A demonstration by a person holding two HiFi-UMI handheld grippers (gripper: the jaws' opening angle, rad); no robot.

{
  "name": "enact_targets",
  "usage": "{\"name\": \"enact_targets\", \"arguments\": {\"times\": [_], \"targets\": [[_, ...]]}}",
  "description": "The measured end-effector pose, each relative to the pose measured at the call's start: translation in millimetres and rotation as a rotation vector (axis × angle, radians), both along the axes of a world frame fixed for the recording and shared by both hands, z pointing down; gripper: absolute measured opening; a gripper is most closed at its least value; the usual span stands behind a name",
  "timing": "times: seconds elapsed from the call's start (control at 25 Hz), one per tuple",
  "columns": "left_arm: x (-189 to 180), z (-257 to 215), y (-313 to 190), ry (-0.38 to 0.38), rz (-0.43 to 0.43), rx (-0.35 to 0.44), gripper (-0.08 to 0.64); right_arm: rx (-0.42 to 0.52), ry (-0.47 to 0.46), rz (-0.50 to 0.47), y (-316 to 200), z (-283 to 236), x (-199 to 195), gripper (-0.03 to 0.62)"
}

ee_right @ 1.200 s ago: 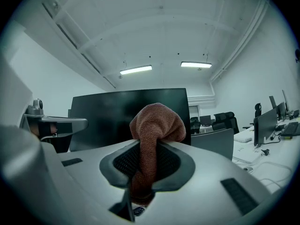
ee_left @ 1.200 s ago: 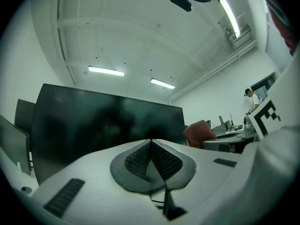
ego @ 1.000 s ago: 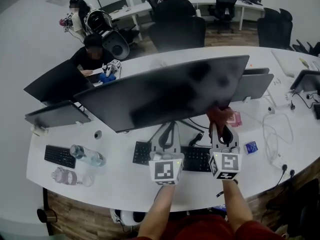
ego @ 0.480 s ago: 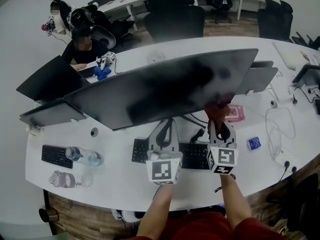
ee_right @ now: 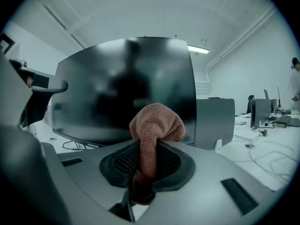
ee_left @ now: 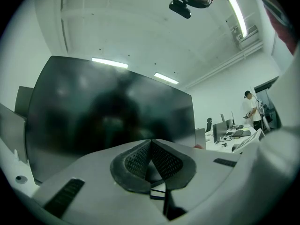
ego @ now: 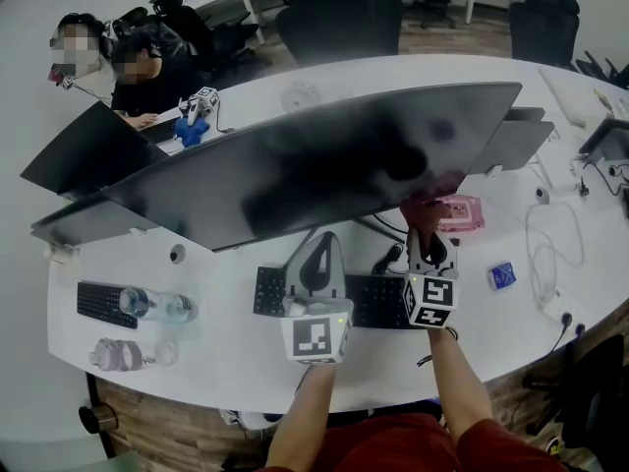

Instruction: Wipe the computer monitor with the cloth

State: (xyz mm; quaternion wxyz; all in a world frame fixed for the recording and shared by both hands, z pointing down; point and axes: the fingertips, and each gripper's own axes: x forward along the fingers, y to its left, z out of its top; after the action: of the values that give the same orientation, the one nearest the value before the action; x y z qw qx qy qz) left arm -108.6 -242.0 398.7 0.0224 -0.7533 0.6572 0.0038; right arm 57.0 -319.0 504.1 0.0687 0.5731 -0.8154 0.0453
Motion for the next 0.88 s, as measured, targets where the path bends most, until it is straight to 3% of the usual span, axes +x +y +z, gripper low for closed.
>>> {"name": "enact_targets", "arguments": {"times": [0.48, 0.88], "targets": [[7, 21, -11, 0.013, 0.014, -0.038, 0.028, -0.046, 0.041, 0.039, -38, 46, 12, 0.083], [2, 26, -15, 0.015, 0.000, -0.051, 0.028, -0.053, 0.054, 0.051, -62, 54, 12, 0.083]]}}
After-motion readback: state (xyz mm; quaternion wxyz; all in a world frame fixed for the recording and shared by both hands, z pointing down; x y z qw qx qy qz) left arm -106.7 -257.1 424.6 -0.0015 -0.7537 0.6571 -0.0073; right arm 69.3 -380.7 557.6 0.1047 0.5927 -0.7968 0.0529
